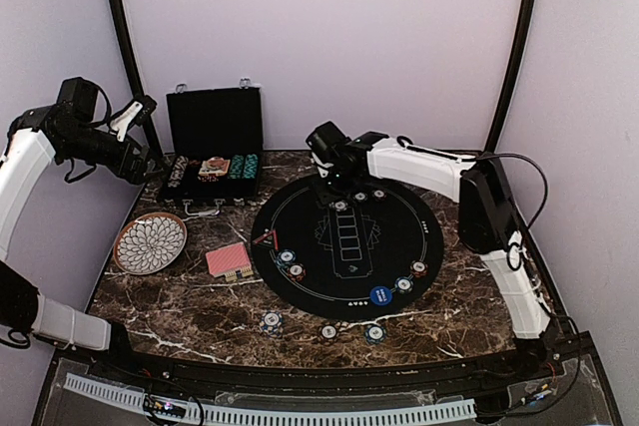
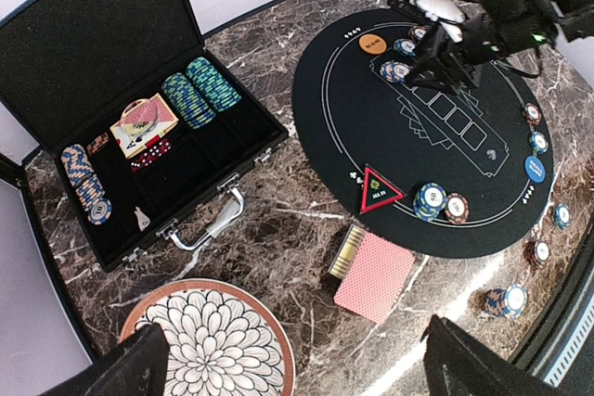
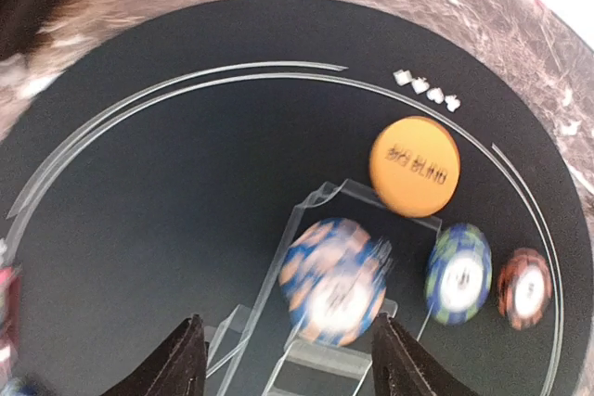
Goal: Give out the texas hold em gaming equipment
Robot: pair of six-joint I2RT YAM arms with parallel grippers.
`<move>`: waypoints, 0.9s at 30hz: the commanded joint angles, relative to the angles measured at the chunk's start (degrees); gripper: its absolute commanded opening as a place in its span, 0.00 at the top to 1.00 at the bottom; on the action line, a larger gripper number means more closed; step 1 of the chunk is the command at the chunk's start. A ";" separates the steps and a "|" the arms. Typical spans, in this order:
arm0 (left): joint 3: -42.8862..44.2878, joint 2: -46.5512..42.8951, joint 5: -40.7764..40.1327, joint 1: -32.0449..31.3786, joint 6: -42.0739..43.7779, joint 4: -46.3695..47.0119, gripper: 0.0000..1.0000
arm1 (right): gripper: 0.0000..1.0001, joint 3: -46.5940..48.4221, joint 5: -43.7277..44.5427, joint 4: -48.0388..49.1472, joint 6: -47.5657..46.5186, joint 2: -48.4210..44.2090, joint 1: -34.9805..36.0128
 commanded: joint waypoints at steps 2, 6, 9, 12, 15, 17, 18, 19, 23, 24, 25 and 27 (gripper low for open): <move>-0.59 -1.41 0.14 -0.26 0.44 -0.67 0.01 | 0.34 -13.36 -1.63 4.41 -1.32 -16.08 11.55; -0.48 -1.80 0.11 -0.28 0.74 -0.98 0.01 | 0.21 -22.29 -5.12 4.35 -0.47 -22.86 19.43; -0.18 -1.84 -0.15 -0.25 0.95 -1.19 0.01 | 0.12 -25.97 -7.76 4.02 -0.01 -25.22 24.53; -0.09 -2.08 0.21 -0.31 0.77 -1.42 0.01 | 0.06 -26.52 -10.13 2.54 -0.17 -24.08 28.46; 0.04 -2.26 0.66 -0.33 0.64 -1.60 0.01 | 0.02 -25.03 -10.44 0.85 -1.03 -21.17 31.03; 0.16 -2.45 0.79 -0.29 0.56 -1.71 0.01 | 0.01 -23.59 -10.56 -0.40 -1.89 -19.09 32.02; 0.22 -2.46 0.86 -0.31 0.58 -1.78 0.01 | 0.01 -22.89 -10.57 -0.83 -2.32 -18.21 32.45; 0.37 -2.47 0.89 -0.28 0.56 -1.80 0.01 | 0.02 -22.32 -10.60 -1.06 -2.57 -17.38 32.74; 0.70 -2.46 0.89 -0.28 0.56 -2.07 0.01 | 0.02 -20.85 -11.16 -1.39 -3.33 -15.09 33.05; 0.71 -2.42 0.97 -0.30 0.56 -2.04 0.01 | 0.02 -20.29 -11.44 -1.66 -3.52 -14.51 33.09; 0.71 -2.40 0.94 -0.39 0.55 -2.01 0.01 | 0.02 -19.84 -11.78 -1.81 -3.77 -13.94 33.06; 0.78 -2.26 0.98 -0.29 0.55 -2.00 0.01 | 0.04 -18.85 -12.31 -2.13 -4.08 -13.13 33.18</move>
